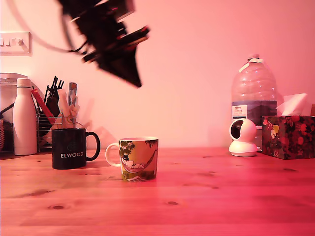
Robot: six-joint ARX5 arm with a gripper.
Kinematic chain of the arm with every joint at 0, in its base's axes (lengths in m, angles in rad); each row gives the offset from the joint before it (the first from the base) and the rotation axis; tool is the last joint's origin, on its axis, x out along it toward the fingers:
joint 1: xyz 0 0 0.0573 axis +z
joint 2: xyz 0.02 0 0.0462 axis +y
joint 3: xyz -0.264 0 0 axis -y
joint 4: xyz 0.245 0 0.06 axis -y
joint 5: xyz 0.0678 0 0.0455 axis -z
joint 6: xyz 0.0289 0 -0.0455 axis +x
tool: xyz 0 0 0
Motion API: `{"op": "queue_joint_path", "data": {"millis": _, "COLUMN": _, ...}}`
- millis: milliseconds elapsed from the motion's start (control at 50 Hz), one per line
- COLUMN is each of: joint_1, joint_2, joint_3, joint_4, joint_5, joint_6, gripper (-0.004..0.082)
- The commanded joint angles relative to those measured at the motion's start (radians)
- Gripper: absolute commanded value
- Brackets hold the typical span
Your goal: Pick up the coffee capsules from the table one by one and drop them inside the nearest coffee cup
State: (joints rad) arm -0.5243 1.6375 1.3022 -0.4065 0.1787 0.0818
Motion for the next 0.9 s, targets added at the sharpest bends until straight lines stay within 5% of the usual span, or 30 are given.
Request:
{"op": "queue_joint_path", "data": {"millis": 0, "joint_1": 0.024, "joint_2": -0.058, "joint_3": -0.087, "joint_4": 0.042, "joint_5": 0.005, "joint_6": -0.007, "gripper": -0.0014}}
{"op": "queue_joint_path", "data": {"millis": 340, "joint_1": 0.139, "joint_2": -0.332, "joint_3": -0.421, "joint_4": 0.217, "joint_5": 0.024, "joint_6": -0.034, "gripper": -0.0014}}
{"op": "queue_joint_path", "data": {"millis": 880, "joint_1": 0.151, "joint_2": -0.616, "joint_3": -0.647, "joint_4": 0.266, "joint_5": 0.023, "joint_6": -0.111, "gripper": -0.0014}}
